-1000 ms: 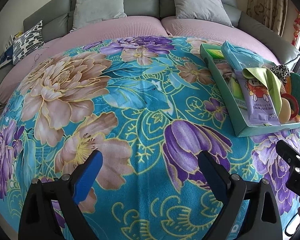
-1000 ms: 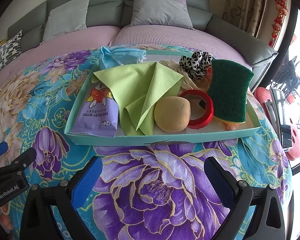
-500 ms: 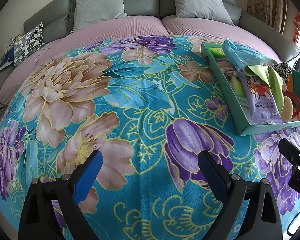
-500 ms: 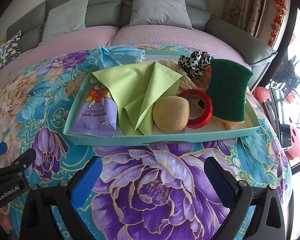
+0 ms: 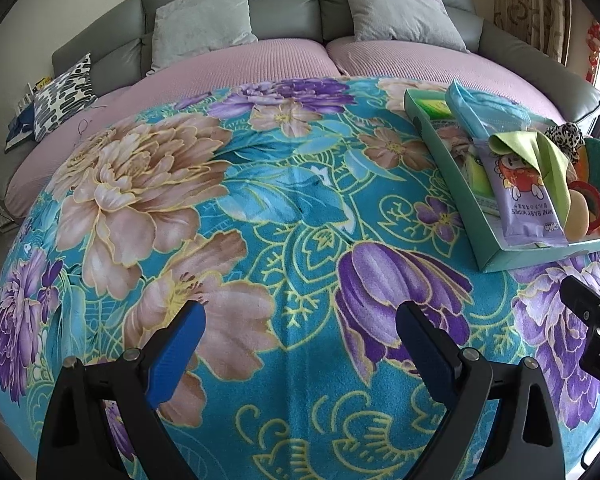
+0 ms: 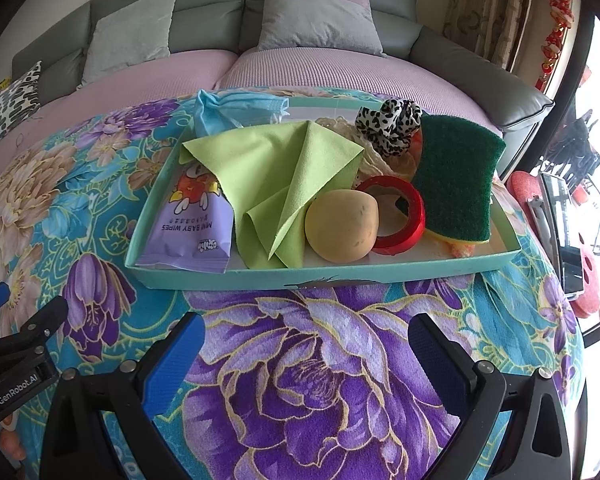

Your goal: Organize soft objects

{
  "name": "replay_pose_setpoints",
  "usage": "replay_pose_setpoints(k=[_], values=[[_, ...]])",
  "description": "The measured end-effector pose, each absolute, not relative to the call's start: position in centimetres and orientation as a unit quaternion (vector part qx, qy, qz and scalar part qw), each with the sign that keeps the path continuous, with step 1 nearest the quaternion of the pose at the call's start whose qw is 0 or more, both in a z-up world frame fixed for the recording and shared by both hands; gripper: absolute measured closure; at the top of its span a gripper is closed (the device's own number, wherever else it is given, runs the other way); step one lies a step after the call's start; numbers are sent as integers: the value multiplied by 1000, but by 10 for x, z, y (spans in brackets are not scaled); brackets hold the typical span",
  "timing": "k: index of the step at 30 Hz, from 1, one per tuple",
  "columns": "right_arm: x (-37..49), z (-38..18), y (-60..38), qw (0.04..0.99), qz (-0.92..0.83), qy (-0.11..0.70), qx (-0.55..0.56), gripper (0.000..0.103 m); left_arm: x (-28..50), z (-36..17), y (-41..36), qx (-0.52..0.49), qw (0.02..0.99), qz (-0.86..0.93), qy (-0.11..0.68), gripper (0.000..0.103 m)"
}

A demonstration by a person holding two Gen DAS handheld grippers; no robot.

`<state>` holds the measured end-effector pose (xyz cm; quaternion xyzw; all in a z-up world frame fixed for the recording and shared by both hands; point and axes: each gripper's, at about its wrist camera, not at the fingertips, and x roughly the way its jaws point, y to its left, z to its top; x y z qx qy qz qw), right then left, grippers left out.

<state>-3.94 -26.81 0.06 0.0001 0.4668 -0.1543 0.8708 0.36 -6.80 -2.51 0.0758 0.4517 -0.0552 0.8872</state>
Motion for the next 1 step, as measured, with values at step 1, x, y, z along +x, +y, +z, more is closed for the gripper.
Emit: replay_pose_setpoints(k=[1], values=[[-39, 1, -268, 871, -154, 467, 0, 0, 3, -25, -68, 73, 887, -58, 452, 7]])
